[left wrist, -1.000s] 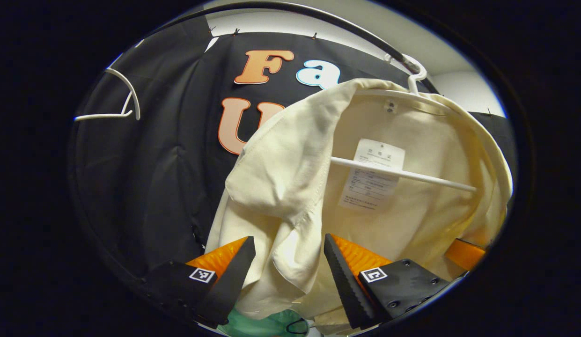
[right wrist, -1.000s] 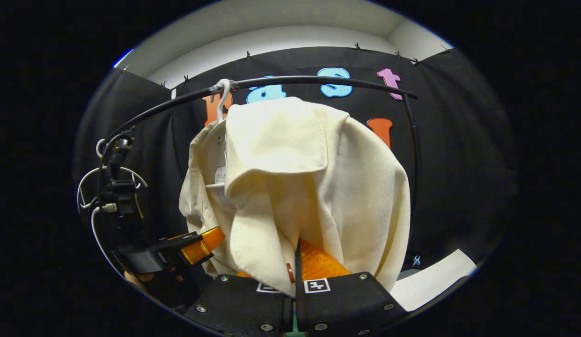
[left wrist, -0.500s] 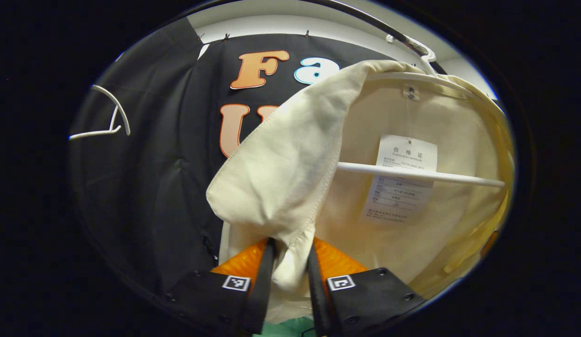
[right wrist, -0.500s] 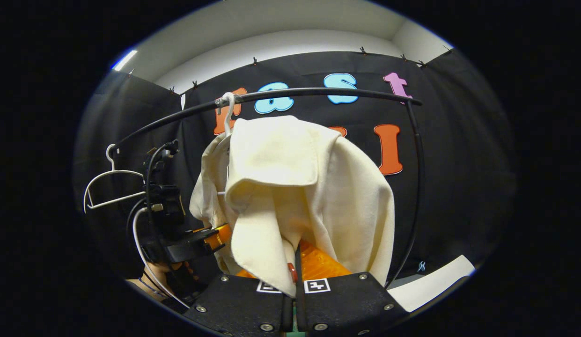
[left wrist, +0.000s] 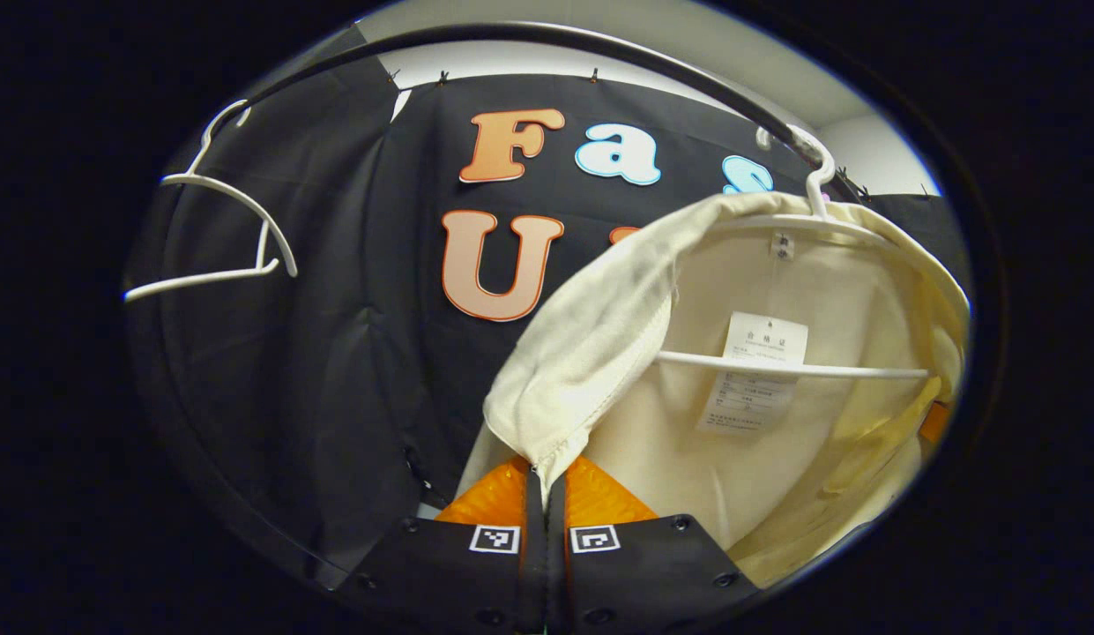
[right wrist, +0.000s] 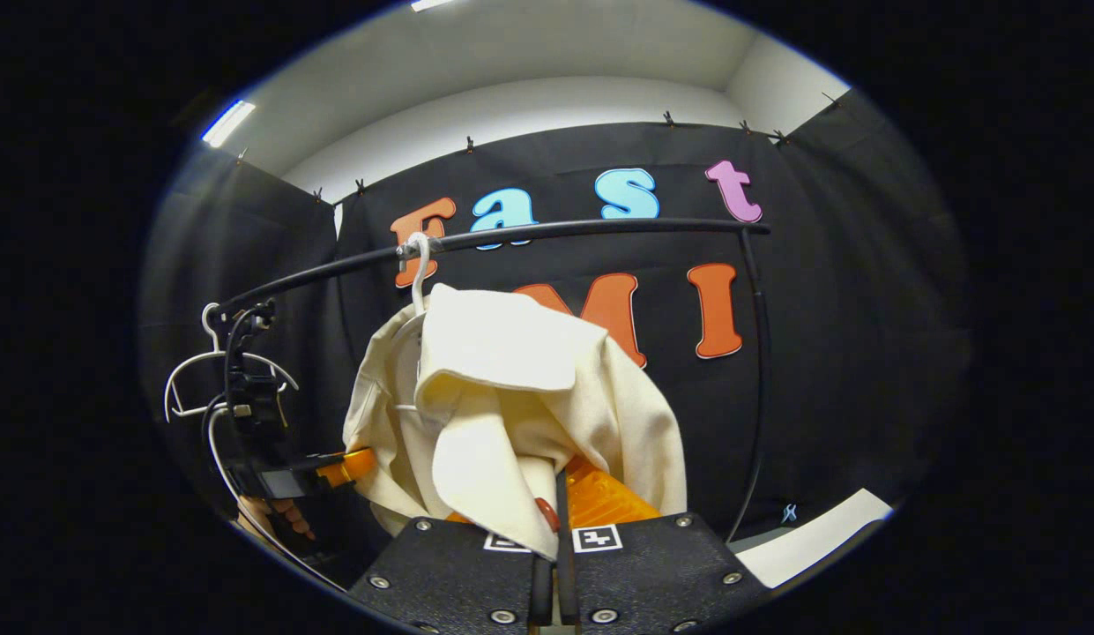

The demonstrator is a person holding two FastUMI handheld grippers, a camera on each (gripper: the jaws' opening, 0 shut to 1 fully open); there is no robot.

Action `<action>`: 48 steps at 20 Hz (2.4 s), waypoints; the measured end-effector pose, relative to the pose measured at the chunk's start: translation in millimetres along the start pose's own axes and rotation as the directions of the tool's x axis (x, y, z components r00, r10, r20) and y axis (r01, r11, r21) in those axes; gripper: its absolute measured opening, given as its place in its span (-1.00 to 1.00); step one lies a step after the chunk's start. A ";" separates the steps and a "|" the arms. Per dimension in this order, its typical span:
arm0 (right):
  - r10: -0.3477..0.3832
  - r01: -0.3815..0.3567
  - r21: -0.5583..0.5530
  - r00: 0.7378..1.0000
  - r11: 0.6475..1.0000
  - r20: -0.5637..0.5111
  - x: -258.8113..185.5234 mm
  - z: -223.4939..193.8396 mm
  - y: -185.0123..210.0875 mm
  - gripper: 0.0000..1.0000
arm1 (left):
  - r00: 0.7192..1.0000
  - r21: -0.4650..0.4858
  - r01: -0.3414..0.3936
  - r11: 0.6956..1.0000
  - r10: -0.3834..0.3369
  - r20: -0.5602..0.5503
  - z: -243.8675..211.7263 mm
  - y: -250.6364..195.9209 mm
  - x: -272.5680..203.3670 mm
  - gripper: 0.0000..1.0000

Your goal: Grasp the clothes on the hanger with both hands and then place them into the laundry hamper below.

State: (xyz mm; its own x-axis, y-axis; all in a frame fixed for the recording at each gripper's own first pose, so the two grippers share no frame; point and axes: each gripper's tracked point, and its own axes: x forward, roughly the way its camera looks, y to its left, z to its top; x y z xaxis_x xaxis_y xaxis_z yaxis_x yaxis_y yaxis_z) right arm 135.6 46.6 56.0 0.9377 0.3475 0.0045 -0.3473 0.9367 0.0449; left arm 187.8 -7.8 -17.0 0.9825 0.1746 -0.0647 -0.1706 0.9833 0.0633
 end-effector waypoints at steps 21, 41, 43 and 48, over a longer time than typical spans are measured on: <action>-0.172 0.179 -0.081 0.981 0.980 0.089 -8.0 78.7 -36.9 -0.91 | 0.966 0.239 -0.029 0.971 -0.035 0.256 141.1 76.5 14.6 -0.87; -0.184 0.179 -0.060 0.980 0.982 -0.080 -30.9 -1.8 -12.9 -0.83 | 0.959 0.178 0.092 0.980 -0.135 0.250 139.4 72.1 10.2 -0.87; -0.193 0.187 -0.076 0.978 0.979 -0.084 -33.6 -8.7 -8.2 -0.78 | 0.959 0.155 0.112 0.982 -0.148 0.244 139.1 74.1 7.6 -0.87; -0.172 0.172 -0.007 0.983 0.985 -0.062 -46.7 -6.4 2.1 -0.73 | 0.957 0.168 0.118 0.979 -0.157 0.244 143.8 80.4 5.1 -0.87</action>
State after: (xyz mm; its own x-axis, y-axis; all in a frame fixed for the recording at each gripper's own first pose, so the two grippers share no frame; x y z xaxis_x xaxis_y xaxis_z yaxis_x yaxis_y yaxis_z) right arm 91.0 32.7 49.5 0.9809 0.1835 -0.0647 -0.1813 0.9827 0.0385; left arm 189.8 64.8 131.0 0.9853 0.0006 0.1710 -0.0390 0.9744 0.2212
